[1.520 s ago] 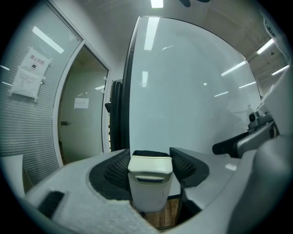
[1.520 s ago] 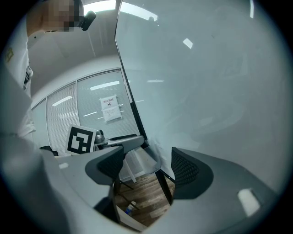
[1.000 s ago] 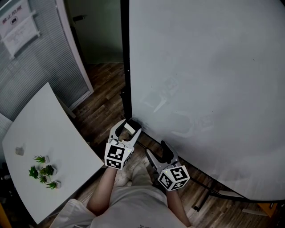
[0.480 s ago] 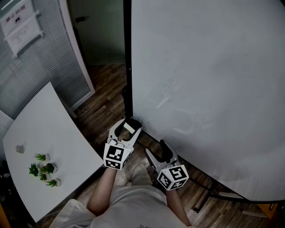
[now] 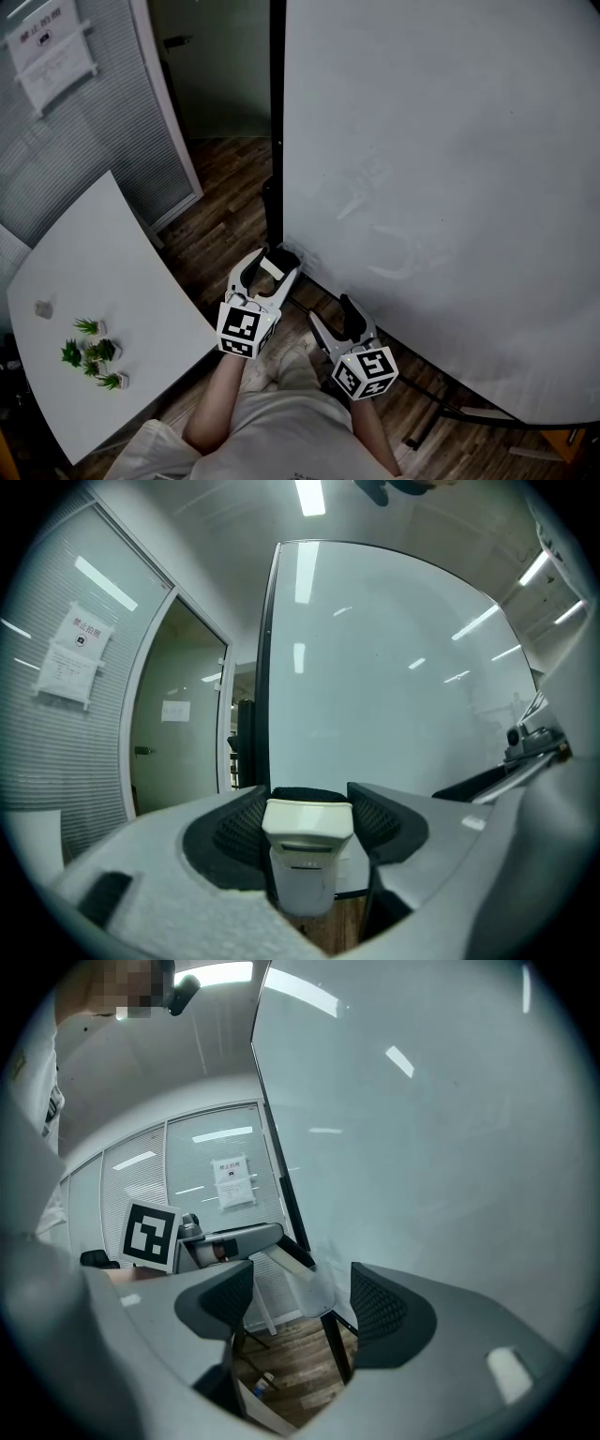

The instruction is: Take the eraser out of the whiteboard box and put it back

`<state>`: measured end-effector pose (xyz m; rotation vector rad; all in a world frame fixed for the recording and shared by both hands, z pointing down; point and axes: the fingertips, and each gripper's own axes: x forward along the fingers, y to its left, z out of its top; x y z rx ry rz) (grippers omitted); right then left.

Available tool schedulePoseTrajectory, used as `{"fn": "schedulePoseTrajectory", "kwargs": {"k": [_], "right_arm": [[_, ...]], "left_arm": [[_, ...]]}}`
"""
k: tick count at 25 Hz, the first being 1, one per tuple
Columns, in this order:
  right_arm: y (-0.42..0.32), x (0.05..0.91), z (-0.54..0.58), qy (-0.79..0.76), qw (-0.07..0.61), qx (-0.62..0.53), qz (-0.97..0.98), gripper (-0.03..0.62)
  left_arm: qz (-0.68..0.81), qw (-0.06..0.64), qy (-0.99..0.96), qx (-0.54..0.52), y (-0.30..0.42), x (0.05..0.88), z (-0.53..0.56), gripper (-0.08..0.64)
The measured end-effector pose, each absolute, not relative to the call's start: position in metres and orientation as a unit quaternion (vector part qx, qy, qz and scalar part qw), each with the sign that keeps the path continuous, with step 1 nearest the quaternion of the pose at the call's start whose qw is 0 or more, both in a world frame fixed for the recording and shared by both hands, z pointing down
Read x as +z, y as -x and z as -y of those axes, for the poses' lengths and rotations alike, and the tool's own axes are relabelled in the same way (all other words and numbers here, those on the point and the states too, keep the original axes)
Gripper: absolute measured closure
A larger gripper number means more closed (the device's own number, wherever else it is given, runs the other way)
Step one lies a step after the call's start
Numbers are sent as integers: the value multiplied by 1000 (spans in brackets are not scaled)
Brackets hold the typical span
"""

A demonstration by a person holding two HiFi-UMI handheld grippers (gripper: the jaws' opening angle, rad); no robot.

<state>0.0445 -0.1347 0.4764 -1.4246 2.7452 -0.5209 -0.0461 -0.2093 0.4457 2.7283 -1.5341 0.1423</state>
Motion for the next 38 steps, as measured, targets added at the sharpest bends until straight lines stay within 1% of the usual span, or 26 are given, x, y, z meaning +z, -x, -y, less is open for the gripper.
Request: {"fn": "schedulePoseTrajectory", "kwargs": {"k": [19,26,29,32,38], "right_arm": [[-39,463,127,457,5,-147,-877,275],[-35,455,121,452,0,-128,-883,278],[-36,449,120,455,8,-120,-882,280],[-40,439,116,461,28,-111,-880,302],[-40,433,112,463,35,-106,-879,302]], "left_arm": [[498,-5,-867,16,62,420,184,293],[500,-21,-865,14,64,410,170,293],[503,-26,-864,9,66,405,163,293],[507,-31,-861,5,70,400,156,293],[517,-35,-855,0,82,395,141,293]]}}
